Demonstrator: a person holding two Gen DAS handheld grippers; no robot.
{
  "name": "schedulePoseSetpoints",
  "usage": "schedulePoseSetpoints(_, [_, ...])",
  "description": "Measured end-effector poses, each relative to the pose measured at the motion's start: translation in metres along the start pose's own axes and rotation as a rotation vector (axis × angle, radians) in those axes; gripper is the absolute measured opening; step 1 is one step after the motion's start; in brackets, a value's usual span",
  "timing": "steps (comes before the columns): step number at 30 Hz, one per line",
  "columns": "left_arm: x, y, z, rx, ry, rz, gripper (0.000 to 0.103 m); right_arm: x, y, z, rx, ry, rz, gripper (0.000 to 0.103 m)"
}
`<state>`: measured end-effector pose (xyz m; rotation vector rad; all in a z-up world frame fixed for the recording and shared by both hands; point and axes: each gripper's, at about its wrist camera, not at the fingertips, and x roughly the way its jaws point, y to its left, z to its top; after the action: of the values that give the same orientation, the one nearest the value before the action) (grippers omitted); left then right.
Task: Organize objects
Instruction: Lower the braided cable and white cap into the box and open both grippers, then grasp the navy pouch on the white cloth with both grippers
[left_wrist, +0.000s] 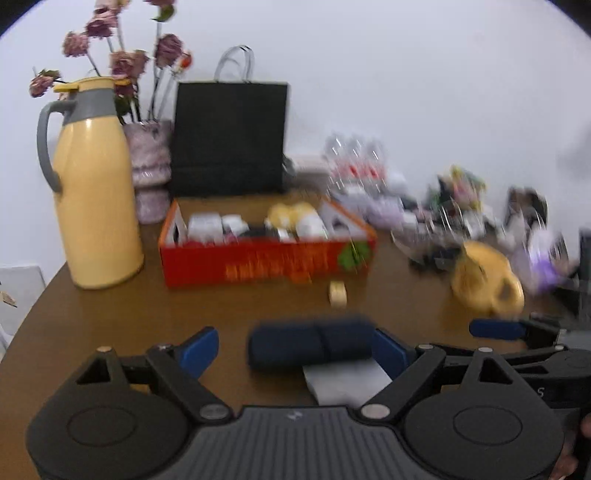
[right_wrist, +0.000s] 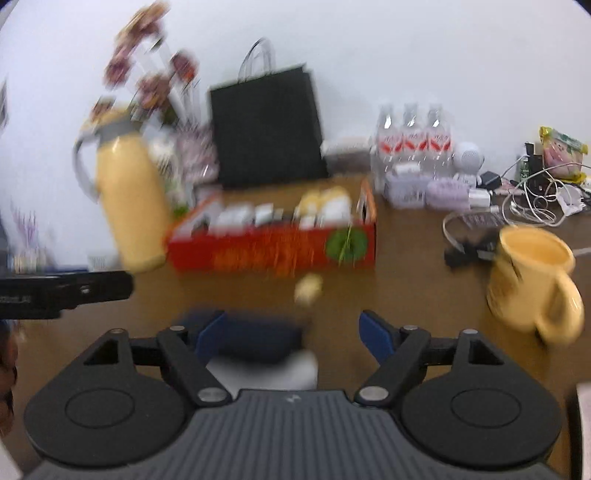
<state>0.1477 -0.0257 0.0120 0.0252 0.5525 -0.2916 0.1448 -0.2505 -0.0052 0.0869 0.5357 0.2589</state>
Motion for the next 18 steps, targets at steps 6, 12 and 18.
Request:
schedulePoseSetpoints(6, [-0.024,-0.002,-0.027,-0.057,0.035,0.013,0.089,-0.038,0.022,-0.039,-0.093,0.032,0.075,0.086])
schedulePoseSetpoints(12, [-0.017,0.002,-0.027,-0.062,0.023,0.084,0.089,-0.038,0.019,-0.031,-0.098,-0.014,0.081,0.086])
schedulePoseSetpoints(18, [0.024,0.017,-0.018,-0.055,-0.024,0.13,0.094,-0.015,0.004,-0.025,-0.062,-0.017,0.068,0.086])
